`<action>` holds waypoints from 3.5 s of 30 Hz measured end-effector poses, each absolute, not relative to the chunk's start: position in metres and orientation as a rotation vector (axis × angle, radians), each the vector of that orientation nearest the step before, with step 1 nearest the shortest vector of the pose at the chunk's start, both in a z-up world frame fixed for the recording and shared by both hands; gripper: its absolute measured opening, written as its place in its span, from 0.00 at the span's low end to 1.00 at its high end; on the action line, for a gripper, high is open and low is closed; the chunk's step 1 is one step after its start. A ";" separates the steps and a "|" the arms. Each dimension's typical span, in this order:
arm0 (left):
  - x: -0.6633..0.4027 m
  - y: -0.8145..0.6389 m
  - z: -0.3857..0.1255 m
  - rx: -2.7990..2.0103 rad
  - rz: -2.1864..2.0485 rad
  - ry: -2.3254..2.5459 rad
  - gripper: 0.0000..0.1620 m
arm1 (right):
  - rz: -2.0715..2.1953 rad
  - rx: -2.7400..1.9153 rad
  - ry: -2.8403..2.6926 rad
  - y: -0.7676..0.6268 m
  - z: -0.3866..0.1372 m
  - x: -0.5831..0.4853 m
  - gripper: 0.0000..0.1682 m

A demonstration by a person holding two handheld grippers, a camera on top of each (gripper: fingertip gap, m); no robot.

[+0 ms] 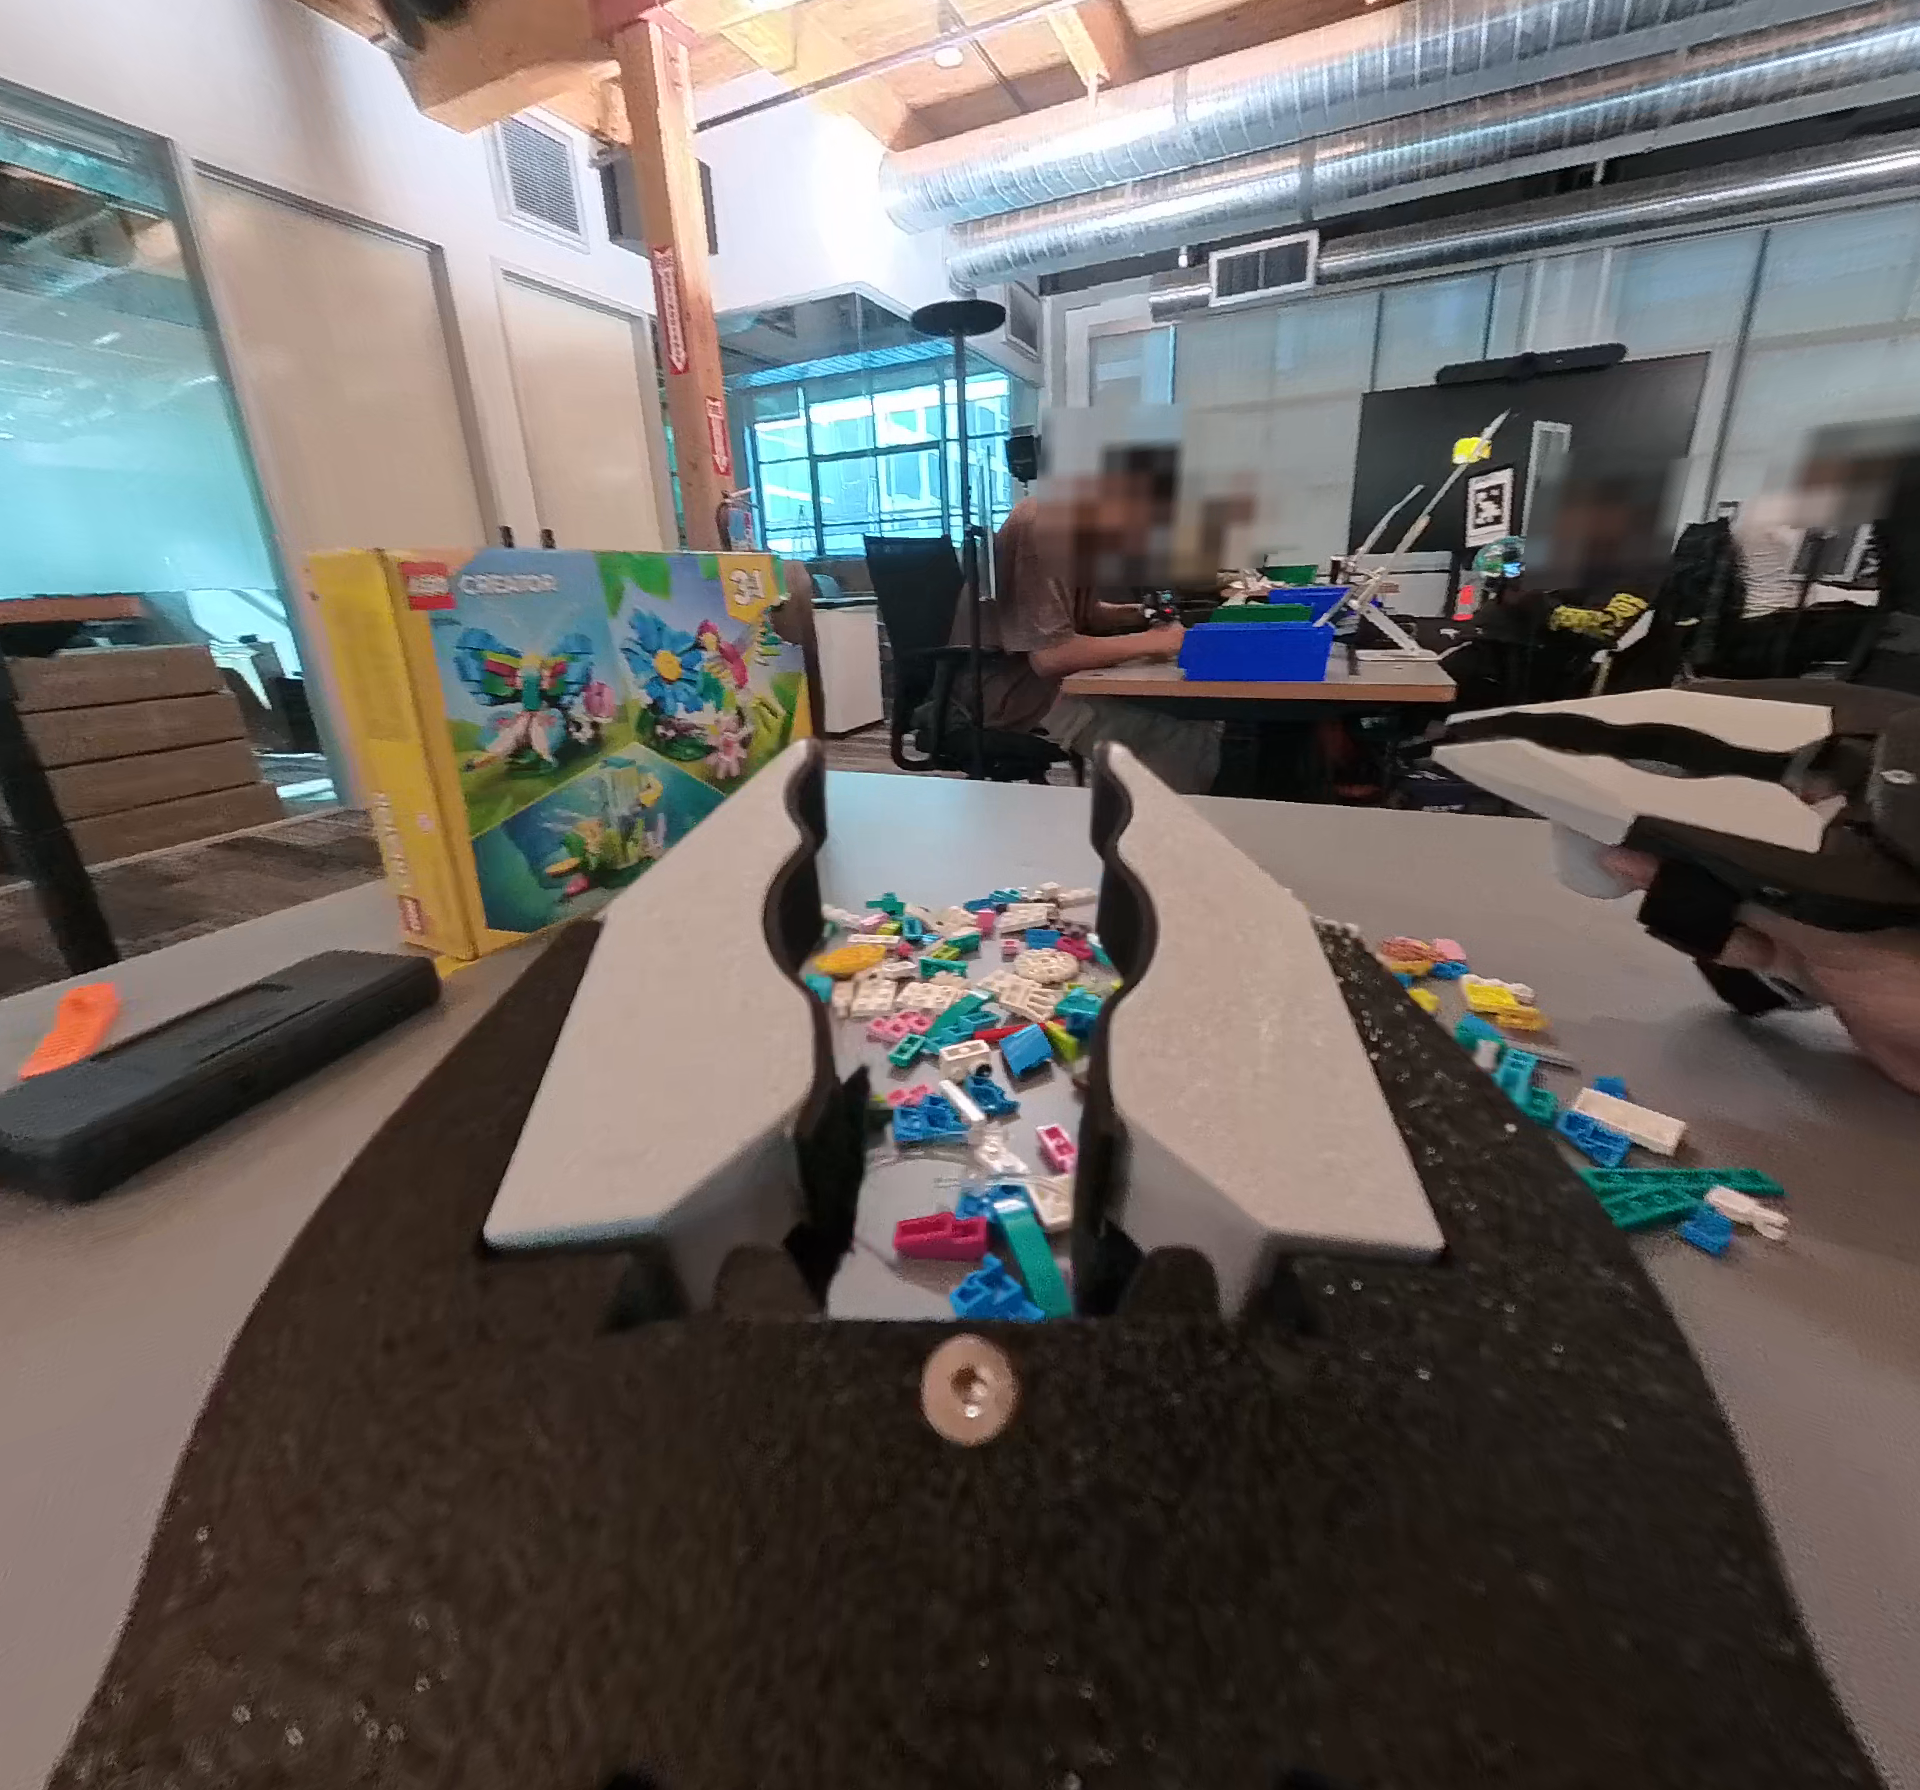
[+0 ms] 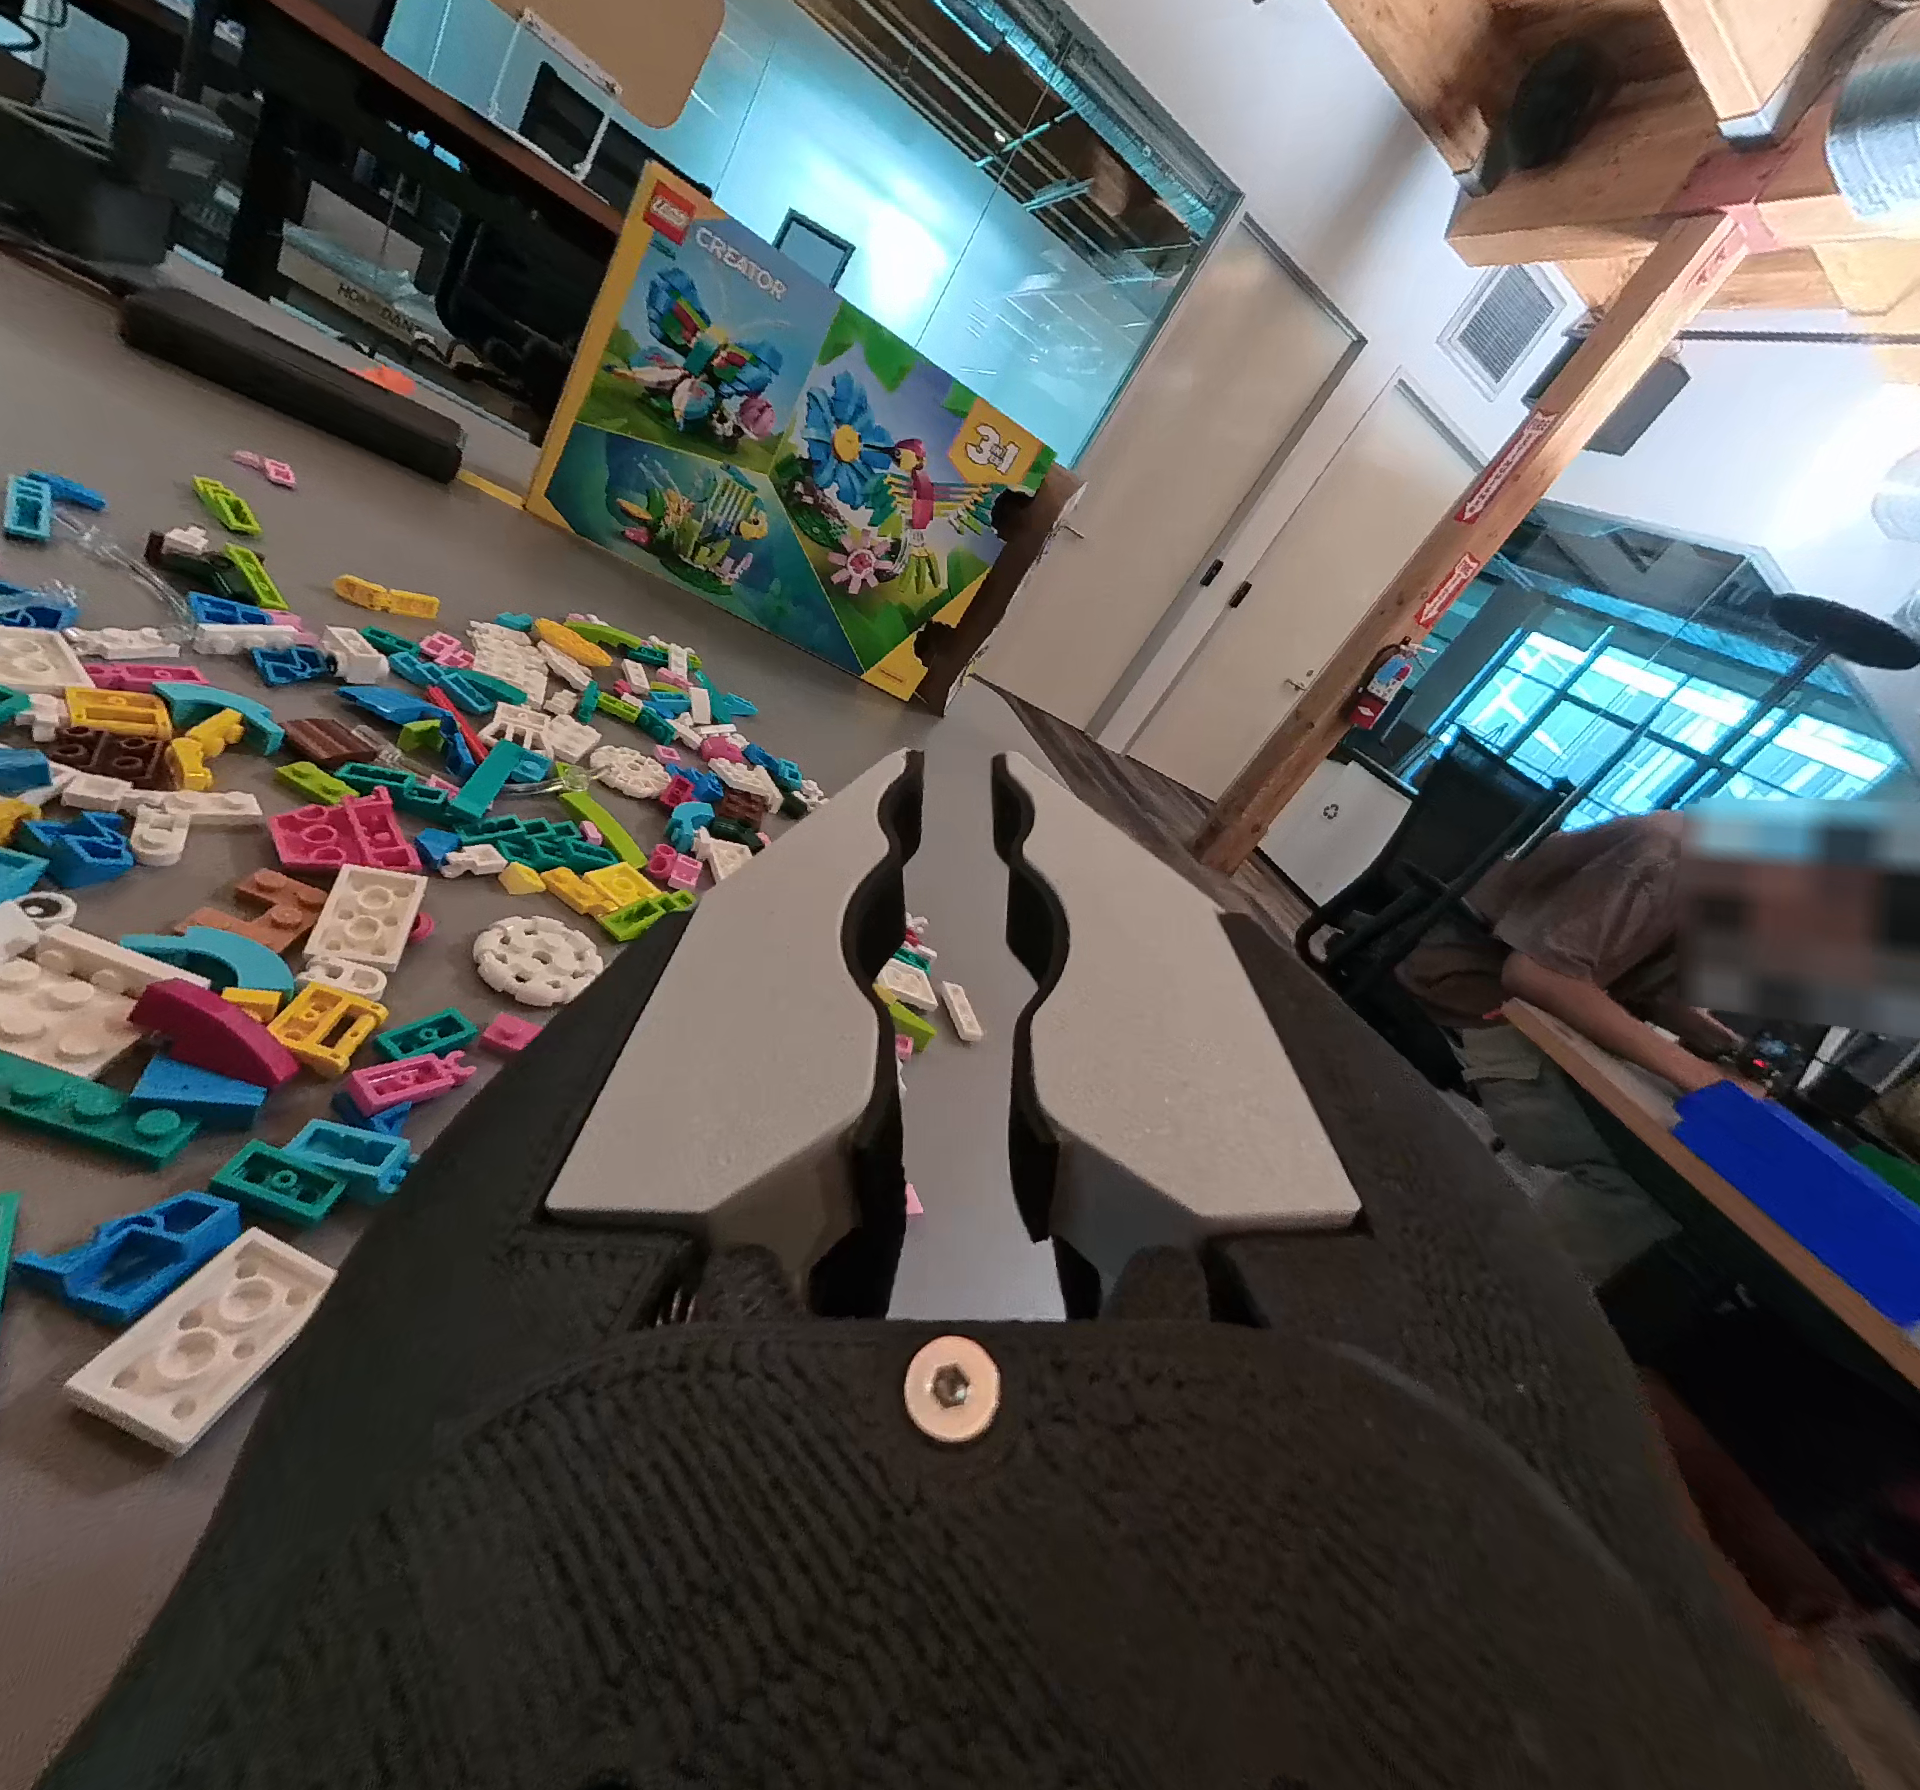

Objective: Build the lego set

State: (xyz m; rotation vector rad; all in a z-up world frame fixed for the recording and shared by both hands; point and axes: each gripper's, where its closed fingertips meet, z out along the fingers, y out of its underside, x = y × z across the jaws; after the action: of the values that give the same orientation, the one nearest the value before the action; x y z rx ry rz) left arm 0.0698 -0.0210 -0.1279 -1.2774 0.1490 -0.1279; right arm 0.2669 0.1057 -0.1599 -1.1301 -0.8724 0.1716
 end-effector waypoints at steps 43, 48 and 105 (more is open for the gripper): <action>0.076 0.005 -0.140 -1.290 -0.135 0.320 0.27 | 0.775 -1.908 -1.858 0.230 -0.266 0.068 0.07; 0.077 0.005 -0.140 -1.290 -0.136 0.322 0.27 | 0.737 -1.866 -1.844 0.239 -0.260 0.062 0.04; 0.079 0.005 -0.142 -1.298 -0.171 0.320 0.26 | 0.740 -1.457 -2.370 0.187 -0.261 0.046 0.23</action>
State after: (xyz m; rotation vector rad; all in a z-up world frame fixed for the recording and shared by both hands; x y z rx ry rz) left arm 0.0787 0.0047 -0.1416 -1.2980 0.3198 -0.1707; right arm 0.0455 0.1873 -0.2615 -1.4574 -2.3696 0.7401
